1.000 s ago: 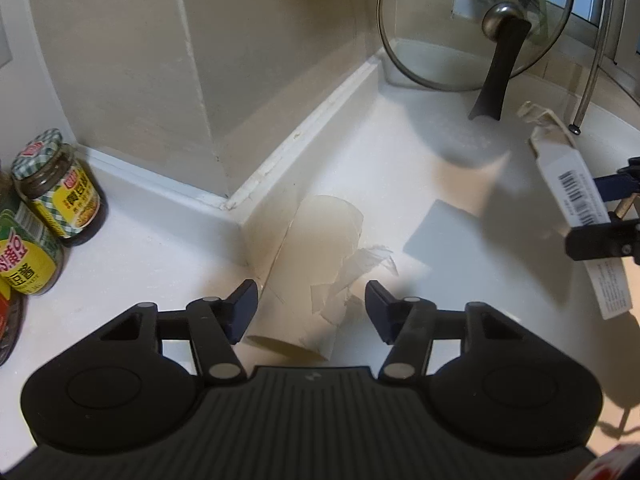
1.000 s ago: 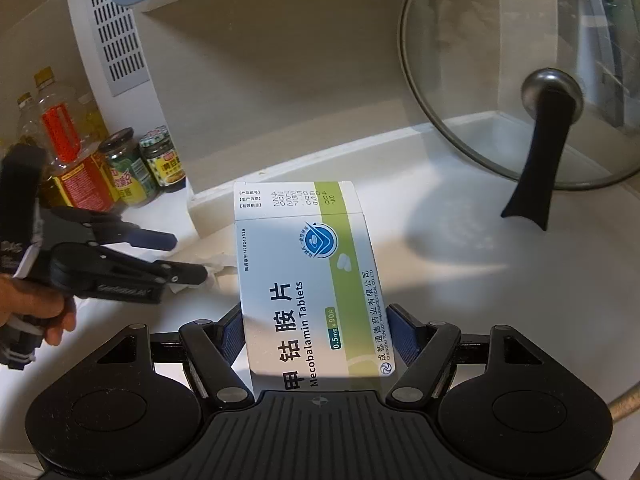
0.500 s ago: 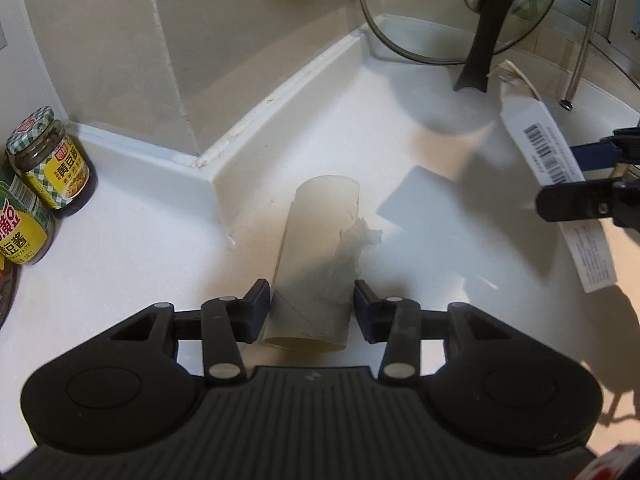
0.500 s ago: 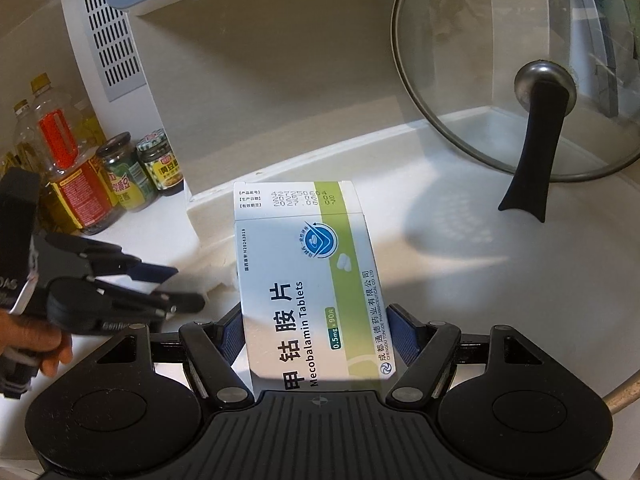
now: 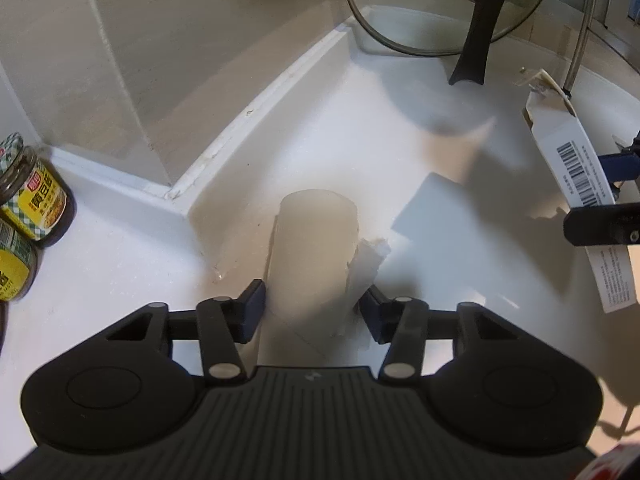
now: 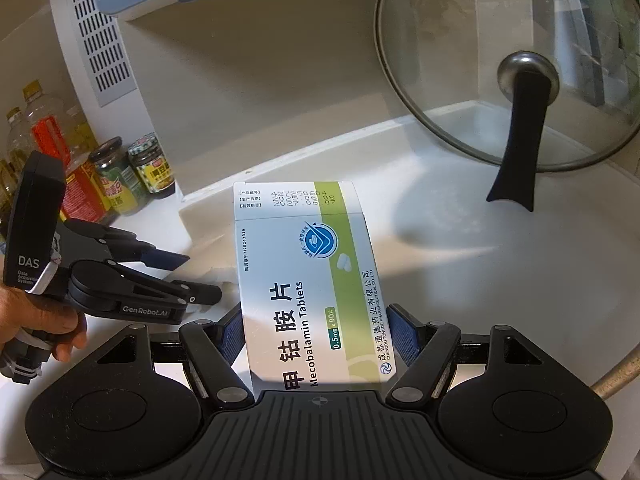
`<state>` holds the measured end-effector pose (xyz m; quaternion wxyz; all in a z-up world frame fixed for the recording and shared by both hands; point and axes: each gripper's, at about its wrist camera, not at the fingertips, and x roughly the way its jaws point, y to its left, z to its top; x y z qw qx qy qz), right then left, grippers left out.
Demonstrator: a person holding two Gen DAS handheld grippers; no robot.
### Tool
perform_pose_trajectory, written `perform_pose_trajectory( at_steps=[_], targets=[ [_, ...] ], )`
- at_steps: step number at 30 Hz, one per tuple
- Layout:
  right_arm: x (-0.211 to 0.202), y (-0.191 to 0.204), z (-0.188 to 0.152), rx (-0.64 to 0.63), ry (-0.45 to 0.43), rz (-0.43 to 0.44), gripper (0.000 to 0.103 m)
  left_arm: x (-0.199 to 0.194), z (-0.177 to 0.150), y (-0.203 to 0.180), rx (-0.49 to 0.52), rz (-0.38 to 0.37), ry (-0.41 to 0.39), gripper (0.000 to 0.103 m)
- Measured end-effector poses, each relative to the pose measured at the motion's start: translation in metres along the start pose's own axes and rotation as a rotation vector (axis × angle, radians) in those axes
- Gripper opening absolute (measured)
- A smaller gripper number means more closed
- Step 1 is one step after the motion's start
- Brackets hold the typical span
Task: Collect trash
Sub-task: 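Grasp the white paper towel tube with the left tool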
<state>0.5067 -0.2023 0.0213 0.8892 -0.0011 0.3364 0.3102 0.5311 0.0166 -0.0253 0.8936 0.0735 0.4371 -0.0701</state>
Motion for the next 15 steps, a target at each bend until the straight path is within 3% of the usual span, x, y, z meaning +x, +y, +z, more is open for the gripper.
perform_pose_trajectory(
  at_steps=[6, 15],
  targets=[
    [-0.001, -0.002, -0.002, 0.036, 0.000, -0.022, 0.072, -0.013, -0.003, -0.006, -0.019, 0.016, -0.016, 0.045],
    [-0.006, -0.003, -0.007, 0.055, 0.003, -0.024, 0.072, -0.048, -0.020, -0.021, -0.123, 0.025, -0.050, 0.045]
  ],
)
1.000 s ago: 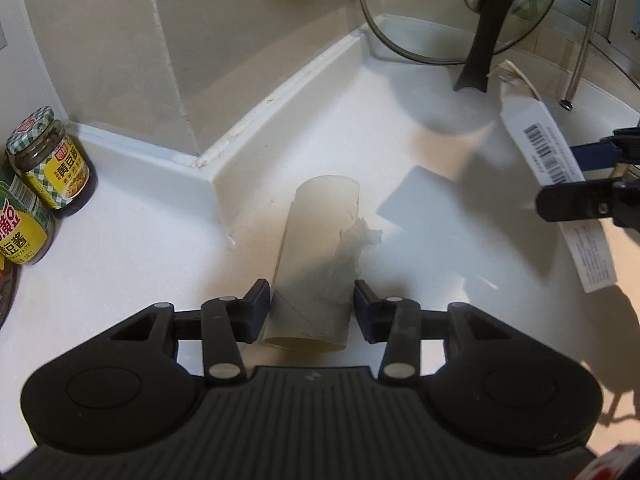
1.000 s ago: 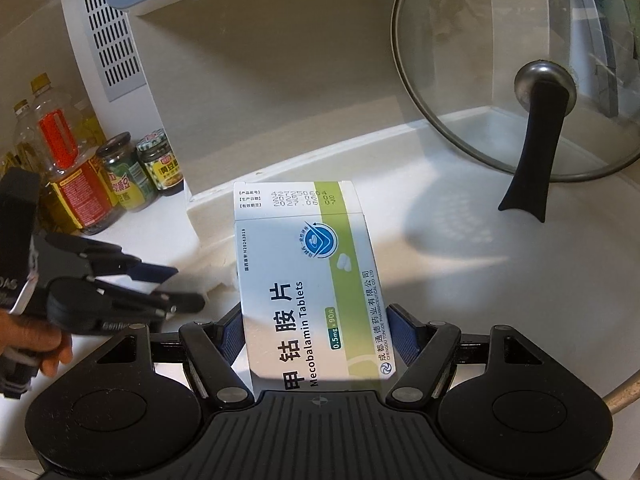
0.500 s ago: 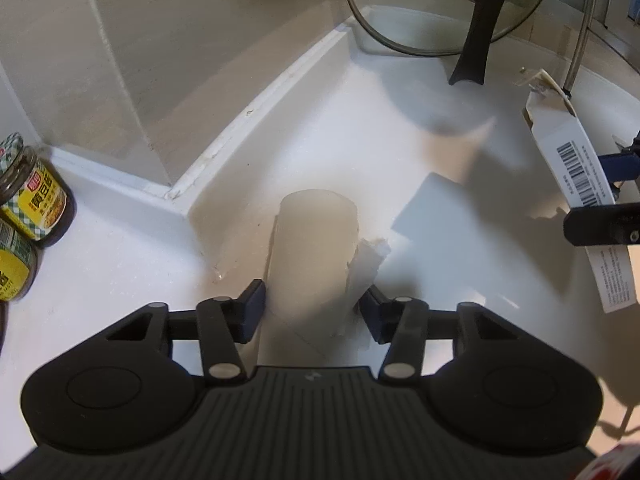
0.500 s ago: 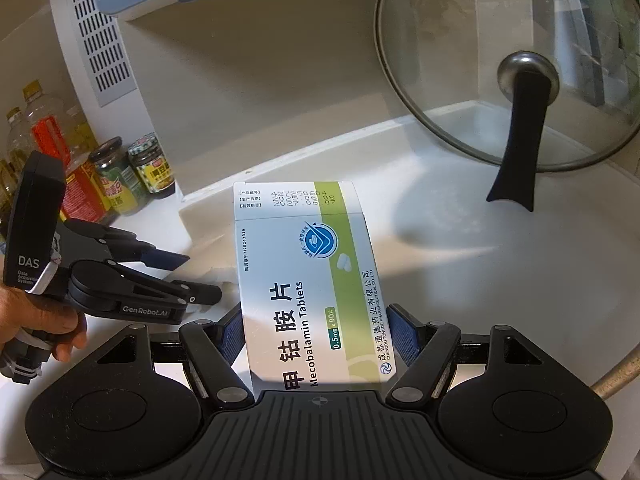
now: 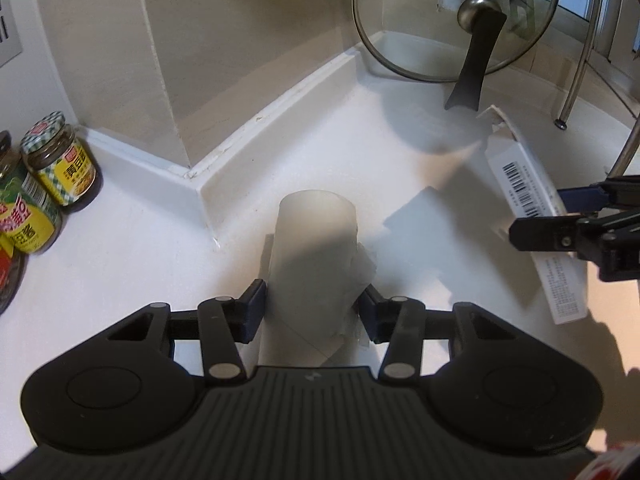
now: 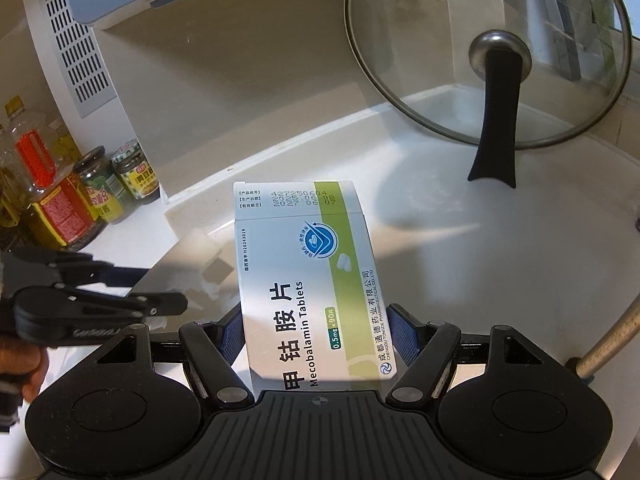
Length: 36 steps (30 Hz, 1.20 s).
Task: Collect trash
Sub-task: 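Grasp the white paper towel tube with the left tool, then carry the paper tube and medicine box in both tools down over the bin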
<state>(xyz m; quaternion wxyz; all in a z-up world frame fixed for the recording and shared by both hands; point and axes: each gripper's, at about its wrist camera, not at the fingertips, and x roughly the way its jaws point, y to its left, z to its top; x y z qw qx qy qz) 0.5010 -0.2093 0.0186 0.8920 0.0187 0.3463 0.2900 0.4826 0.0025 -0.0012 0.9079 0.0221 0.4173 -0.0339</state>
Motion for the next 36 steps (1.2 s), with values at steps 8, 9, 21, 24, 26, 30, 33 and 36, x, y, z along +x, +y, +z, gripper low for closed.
perform_pose_trajectory(
  at_steps=[8, 9, 21, 24, 26, 30, 33, 36],
  targets=[
    [-0.011, 0.001, -0.011, -0.029, 0.009, 0.032, 0.072, -0.024, -0.020, -0.017, -0.069, 0.021, -0.015, 0.045],
    [-0.011, 0.001, -0.013, -0.032, 0.012, 0.037, 0.072, -0.027, -0.023, -0.019, -0.077, 0.025, -0.016, 0.045],
    [-0.023, 0.014, -0.030, -0.092, 0.035, 0.110, 0.072, -0.067, -0.062, -0.031, -0.164, 0.098, -0.024, 0.045],
    [-0.034, 0.021, -0.038, -0.092, 0.028, 0.110, 0.072, -0.078, -0.071, -0.033, -0.179, 0.093, -0.033, 0.045],
    [-0.042, 0.025, -0.045, -0.080, 0.026, 0.105, 0.072, -0.085, -0.077, -0.034, -0.184, 0.082, -0.042, 0.045],
    [-0.059, 0.035, -0.061, -0.053, 0.021, 0.073, 0.072, -0.098, -0.091, -0.034, -0.178, 0.050, -0.052, 0.045],
    [-0.073, 0.047, -0.075, -0.023, 0.011, 0.042, 0.072, -0.110, -0.105, -0.033, -0.162, 0.017, -0.054, 0.045],
    [-0.087, 0.064, -0.090, -0.006, 0.008, 0.017, 0.072, -0.124, -0.122, -0.029, -0.154, -0.011, -0.058, 0.045]
  ],
)
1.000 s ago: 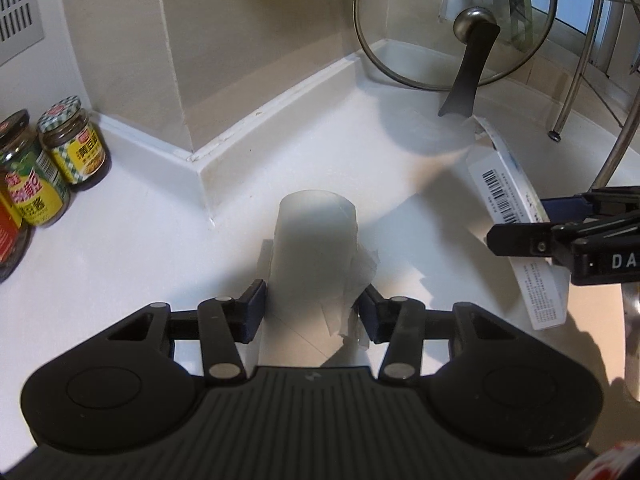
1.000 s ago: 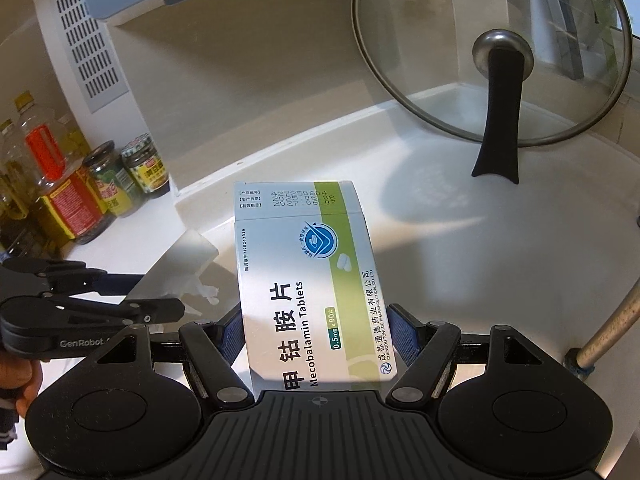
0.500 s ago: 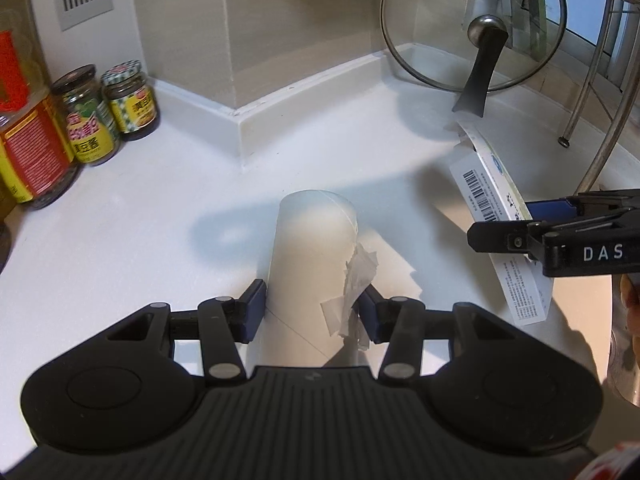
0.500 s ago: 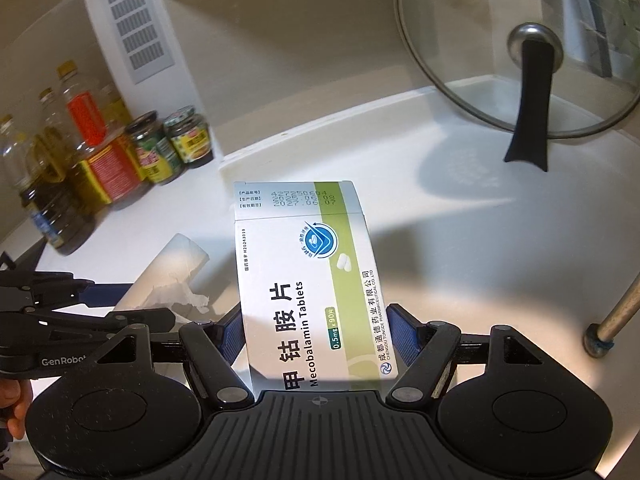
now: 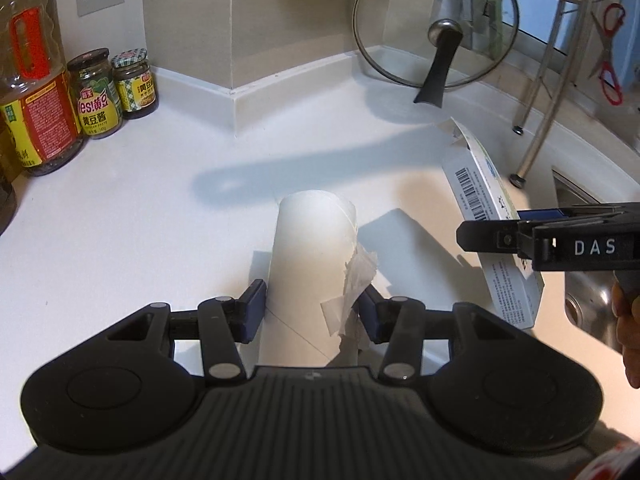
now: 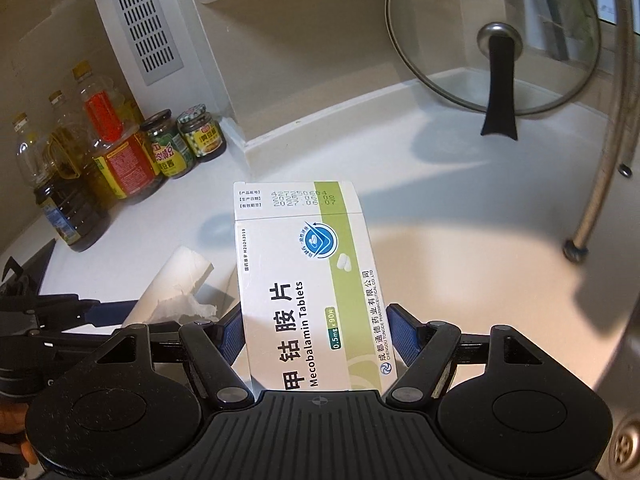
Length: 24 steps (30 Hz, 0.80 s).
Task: Collect trash
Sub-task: 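Carry the paper tube and medicine box in both tools down over the bin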
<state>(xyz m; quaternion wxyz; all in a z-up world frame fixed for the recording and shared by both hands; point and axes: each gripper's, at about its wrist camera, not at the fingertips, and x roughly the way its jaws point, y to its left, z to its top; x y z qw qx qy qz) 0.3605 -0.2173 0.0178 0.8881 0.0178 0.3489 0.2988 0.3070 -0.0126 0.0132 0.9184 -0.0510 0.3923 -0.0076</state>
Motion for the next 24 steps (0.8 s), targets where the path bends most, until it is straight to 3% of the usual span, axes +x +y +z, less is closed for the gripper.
perform_pose_trajectory(
  at_steps=[13, 24],
  targets=[
    [-0.042, 0.083, -0.067, -0.004, 0.019, -0.033, 0.072, -0.069, -0.068, 0.027, 0.014, -0.065, -0.015, 0.045],
    [-0.047, 0.116, -0.108, 0.009, 0.059, -0.049, 0.072, -0.098, -0.108, 0.043, 0.012, -0.072, 0.009, 0.045]
  ],
)
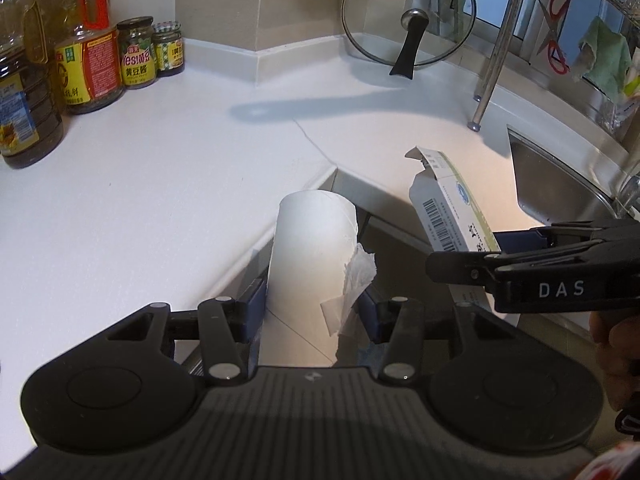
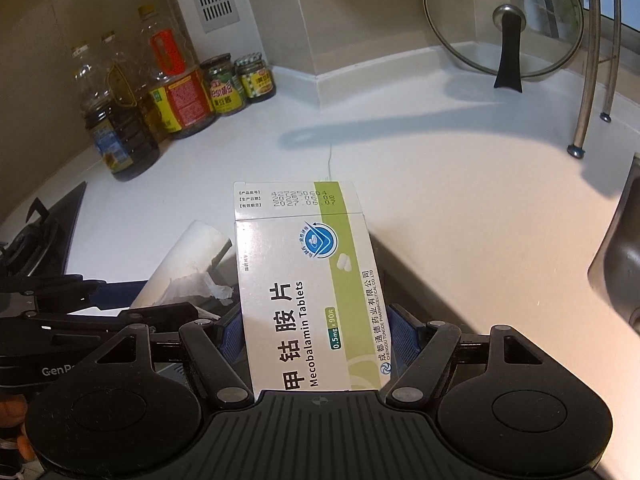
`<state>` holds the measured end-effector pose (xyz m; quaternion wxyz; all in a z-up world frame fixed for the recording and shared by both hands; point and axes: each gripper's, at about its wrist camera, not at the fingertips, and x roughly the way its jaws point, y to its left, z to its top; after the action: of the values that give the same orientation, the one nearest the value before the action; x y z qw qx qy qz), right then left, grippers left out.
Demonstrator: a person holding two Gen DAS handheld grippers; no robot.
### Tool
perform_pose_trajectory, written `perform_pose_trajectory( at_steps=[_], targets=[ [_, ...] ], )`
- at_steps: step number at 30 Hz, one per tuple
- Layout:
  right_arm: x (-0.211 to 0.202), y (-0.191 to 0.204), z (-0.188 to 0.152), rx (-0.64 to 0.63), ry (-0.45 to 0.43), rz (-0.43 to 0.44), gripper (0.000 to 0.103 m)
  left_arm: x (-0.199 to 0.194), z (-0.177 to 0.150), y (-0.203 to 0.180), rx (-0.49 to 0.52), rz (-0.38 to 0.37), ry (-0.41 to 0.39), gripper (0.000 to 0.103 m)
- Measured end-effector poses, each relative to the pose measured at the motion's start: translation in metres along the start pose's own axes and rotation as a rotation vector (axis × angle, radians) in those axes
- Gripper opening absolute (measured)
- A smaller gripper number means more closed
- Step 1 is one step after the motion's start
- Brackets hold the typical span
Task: Collect trash
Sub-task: 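Carry the paper tube and medicine box in both tools down over the bin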
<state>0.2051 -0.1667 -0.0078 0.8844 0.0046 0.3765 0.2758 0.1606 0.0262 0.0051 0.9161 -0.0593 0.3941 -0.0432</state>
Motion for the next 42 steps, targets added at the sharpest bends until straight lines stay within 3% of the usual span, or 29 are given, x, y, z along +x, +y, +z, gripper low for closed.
perform_pose_trajectory(
  at_steps=[9, 19, 27, 42],
  targets=[
    [0.024, -0.013, -0.042, -0.012, 0.090, 0.023, 0.072, 0.011, -0.038, -0.004, -0.038, 0.034, 0.082, 0.045],
    [0.074, -0.049, -0.083, -0.014, 0.203, 0.016, 0.072, 0.076, -0.079, -0.014, -0.160, 0.049, 0.208, 0.045],
    [0.116, -0.059, -0.097, -0.038, 0.267, 0.005, 0.072, 0.123, -0.098, -0.004, -0.230, 0.083, 0.264, 0.045],
    [0.156, -0.066, -0.105, -0.017, 0.295, -0.019, 0.072, 0.163, -0.111, 0.007, -0.311, 0.095, 0.287, 0.045]
  ],
)
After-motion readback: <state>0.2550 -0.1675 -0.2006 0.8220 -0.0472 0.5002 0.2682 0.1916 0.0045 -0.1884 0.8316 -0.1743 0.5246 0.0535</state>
